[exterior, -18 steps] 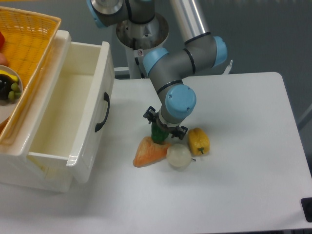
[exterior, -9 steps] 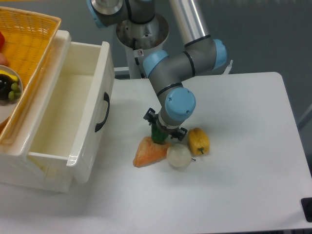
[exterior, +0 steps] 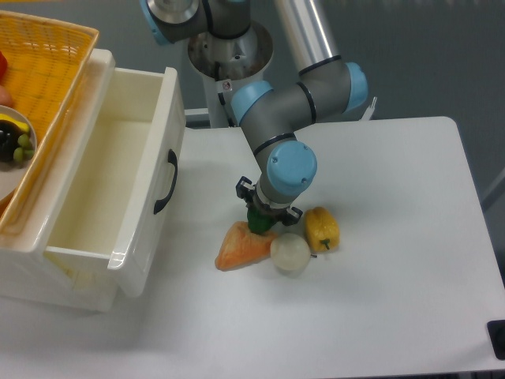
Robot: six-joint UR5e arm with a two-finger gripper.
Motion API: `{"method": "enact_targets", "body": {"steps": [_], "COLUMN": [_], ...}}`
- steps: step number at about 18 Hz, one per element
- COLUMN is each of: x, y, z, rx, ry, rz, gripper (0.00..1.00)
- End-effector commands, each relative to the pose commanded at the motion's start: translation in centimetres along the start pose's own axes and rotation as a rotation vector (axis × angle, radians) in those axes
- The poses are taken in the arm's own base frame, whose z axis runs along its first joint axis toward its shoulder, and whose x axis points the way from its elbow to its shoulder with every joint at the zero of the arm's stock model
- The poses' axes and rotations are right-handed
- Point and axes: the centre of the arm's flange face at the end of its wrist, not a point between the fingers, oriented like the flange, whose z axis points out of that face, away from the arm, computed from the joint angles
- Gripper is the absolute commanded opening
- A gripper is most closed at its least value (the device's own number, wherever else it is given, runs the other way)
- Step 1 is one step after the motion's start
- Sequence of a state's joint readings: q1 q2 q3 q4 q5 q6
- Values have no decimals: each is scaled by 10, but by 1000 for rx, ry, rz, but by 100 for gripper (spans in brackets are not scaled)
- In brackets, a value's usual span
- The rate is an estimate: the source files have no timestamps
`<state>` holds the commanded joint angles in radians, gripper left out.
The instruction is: Pick up the green chilies
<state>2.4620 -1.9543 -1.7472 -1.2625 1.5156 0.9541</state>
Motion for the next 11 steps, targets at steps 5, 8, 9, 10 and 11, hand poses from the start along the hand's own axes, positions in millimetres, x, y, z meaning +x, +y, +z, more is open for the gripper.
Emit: {"method": "enact_targets", "body": {"steps": [5, 8, 9, 10, 11], "x": [0, -1, 0, 0, -1], "y": [0, 2, 5, 6, 9], "z": [-26, -62, -73, -78, -79], "rx": [14, 22, 28, 29, 26], "ry": [-24, -58, -67, -68, -66], "rz": [8, 8, 16, 37, 62], "gripper": [32, 32, 32, 32, 32]}}
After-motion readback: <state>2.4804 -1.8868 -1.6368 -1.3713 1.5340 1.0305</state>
